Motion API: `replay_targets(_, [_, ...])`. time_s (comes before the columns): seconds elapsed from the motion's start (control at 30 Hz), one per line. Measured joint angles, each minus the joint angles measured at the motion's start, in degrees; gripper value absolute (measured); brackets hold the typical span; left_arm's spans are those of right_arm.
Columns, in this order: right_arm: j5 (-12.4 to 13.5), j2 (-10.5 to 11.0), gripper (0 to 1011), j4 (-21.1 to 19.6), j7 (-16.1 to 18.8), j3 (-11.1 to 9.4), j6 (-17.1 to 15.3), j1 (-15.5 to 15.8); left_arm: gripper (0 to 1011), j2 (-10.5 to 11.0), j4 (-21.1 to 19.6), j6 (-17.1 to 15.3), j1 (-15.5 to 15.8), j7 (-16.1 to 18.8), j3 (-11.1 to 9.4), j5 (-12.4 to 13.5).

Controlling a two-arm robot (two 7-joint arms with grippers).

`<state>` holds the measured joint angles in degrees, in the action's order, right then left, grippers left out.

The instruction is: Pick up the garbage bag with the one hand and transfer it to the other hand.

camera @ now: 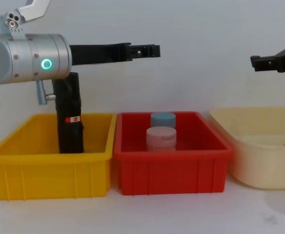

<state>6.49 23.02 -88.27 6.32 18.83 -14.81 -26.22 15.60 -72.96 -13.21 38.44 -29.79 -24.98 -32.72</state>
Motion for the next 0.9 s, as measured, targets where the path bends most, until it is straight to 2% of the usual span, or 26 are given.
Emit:
replay_targets(0.17, [0.4,0.2,1004,-0.8,0.6,-0.3,-0.2,0.7,1001,0.3,-0.6,0.3,-0.4,1.0,0.3,0.2])
replay_targets(0.6, [3.3,1.8,1004,-6.4,4.3,-1.4,-2.1,5.5,1001,0.6,-1.4,0.7,-0.9,2.5,0.8,0.4])
replay_targets(0.9, [4.8,2.6,1004,-8.3,7.7,-1.0,-2.5,7.3,1001,0.7,-1.6,0.8,-1.0,2.9,0.9,0.5])
